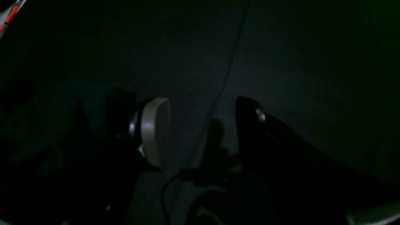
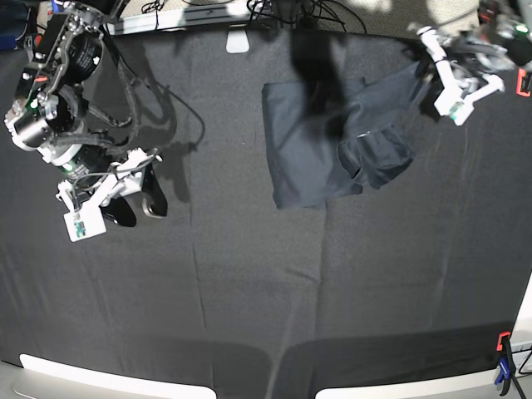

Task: Layout the t-shirt on the table in an organized manner, then fold the t-shirt properly
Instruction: 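Pull the bundle's edge with the left gripper to square it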

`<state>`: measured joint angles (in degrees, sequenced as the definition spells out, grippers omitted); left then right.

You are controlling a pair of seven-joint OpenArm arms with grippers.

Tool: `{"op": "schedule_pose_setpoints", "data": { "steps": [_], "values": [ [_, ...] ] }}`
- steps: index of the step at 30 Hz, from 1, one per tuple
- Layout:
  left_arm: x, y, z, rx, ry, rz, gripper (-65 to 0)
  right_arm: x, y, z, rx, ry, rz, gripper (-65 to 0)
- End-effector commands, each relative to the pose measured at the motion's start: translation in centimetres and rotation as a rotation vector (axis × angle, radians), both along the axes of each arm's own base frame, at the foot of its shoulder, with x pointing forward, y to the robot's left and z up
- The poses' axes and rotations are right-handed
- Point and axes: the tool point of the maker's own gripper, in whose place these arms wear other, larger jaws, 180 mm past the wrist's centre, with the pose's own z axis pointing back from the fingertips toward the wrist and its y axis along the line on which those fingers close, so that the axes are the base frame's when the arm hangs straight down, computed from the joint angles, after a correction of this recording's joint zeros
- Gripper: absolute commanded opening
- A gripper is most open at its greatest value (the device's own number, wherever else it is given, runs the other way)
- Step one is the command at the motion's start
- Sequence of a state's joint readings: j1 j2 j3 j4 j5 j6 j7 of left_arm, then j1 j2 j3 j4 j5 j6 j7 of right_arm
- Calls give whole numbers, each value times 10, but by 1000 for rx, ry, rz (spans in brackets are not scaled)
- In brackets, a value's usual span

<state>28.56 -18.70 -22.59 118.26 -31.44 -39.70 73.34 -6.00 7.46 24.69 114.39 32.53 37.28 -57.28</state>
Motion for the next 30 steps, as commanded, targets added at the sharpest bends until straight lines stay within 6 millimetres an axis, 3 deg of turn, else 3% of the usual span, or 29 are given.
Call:
{"op": "schedule_pose_setpoints", "data": {
  "steps": [1, 8, 10, 12, 19, 22, 30],
  "values": [
    [7, 5, 12, 3, -46, -21, -452, 7, 1, 17, 12, -66, 3, -323],
    [60, 25, 83, -191, -353, 105, -432, 7, 1, 17, 13, -66, 3, -323],
    [73, 20, 107, -282, -453, 125, -432, 7, 2, 17, 16, -67, 4, -323],
    [80, 9, 119, -367, -499, 133, -432, 7, 3, 19, 29, -72, 10, -323],
    [80, -62, 110, -549, -416, 14, -432, 6, 13, 22, 62, -80, 39, -323],
    [79, -89, 101, -549, -376, -67, -432, 6, 14, 20, 58, -76, 36, -323],
    [98, -112, 80, -417, -378, -49, -432, 6, 18, 18, 69, -70, 33, -323]
  ]
}}
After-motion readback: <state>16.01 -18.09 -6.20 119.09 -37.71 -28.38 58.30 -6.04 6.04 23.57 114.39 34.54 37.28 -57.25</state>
